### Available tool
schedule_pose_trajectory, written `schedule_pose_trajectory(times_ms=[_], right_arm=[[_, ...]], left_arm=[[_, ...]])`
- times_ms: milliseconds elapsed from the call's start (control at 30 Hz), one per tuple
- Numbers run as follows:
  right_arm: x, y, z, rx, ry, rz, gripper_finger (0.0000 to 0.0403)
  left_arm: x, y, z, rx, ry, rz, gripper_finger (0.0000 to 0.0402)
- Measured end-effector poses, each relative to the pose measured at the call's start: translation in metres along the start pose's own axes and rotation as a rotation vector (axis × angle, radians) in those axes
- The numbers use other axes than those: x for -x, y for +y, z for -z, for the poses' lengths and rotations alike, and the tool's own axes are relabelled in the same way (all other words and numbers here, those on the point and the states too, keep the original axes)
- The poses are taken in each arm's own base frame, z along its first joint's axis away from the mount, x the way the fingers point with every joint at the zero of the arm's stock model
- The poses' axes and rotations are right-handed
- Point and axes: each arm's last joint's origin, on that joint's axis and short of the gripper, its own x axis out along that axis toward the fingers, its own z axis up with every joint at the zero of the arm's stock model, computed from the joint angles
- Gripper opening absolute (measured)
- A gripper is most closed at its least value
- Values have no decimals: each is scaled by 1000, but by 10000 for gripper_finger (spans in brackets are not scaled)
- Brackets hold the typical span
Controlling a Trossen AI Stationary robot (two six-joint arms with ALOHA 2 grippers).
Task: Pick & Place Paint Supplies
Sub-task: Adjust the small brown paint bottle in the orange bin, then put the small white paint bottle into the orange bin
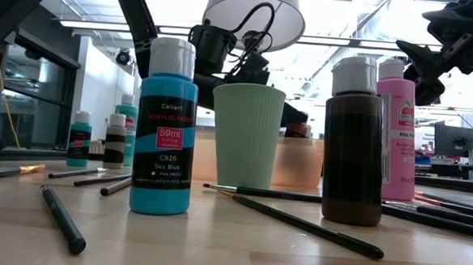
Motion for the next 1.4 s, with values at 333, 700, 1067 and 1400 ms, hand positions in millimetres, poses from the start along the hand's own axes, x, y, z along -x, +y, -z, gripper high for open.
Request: schedule_pose_trajectory(times_ms=[333,700,1067,1400], right_arm=[[0,0,0,0,0,0,188],[0,0,0,0,0,0,188],[0,0,0,0,0,0,188],[0,0,0,0,0,0,188]], left_arm=[[0,0,0,-4,1,3,135],[-1,-5,0,-63,-5,-7,193],[-1,-5,-2,-76,-25,-11,193],[2,-5,-15,-77,-69,-14,193]])
